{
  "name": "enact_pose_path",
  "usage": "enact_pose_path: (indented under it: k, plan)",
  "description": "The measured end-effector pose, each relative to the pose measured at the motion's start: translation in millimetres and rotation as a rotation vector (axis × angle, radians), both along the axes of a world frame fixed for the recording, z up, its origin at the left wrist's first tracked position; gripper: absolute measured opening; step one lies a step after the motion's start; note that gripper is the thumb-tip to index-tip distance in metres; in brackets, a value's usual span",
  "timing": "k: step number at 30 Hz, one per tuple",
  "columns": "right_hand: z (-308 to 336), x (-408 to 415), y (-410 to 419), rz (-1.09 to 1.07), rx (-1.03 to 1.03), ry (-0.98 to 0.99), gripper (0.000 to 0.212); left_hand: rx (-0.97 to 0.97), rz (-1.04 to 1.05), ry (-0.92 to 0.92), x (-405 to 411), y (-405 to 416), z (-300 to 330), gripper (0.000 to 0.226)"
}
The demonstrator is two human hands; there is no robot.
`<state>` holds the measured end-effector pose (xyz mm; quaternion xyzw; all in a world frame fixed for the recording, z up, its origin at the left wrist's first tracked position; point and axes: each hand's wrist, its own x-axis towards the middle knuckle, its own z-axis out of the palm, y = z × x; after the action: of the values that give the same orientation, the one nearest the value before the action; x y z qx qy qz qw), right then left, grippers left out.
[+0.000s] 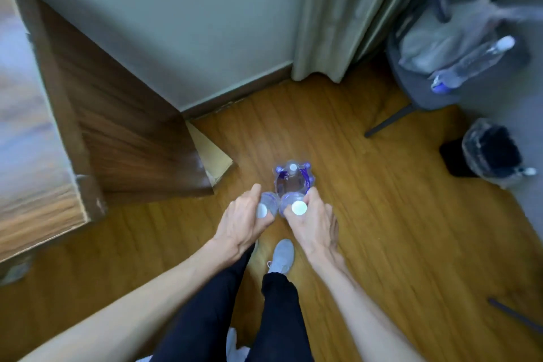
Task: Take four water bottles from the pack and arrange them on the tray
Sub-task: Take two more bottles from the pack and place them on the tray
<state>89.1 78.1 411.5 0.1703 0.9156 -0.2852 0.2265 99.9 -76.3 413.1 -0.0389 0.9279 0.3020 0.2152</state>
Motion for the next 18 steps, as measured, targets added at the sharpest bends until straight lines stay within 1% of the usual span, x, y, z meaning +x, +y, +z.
enact_pose_path:
  k: [2,5,8,11,18]
  plan:
    - [43,12,-9,0.065,-0.004,0.026,0.031,-0.007,0.038,0.016,16,-13,43,0.034]
    - [101,29,-25,0.200,0.000,0.067,0.032,-0.034,0.159,0.038,44,-35,104,0.033]
    - [144,43,-43,0.349,-0.010,0.117,0.029,-0.034,0.219,0.096,76,-54,149,0.031]
    - [175,55,-71,0.523,-0.024,0.159,0.024,-0.016,0.324,0.083,109,-81,179,0.032]
    - [228,86,-172,0.935,-0.045,0.165,0.029,-0.010,0.722,0.007,191,-159,224,0.030]
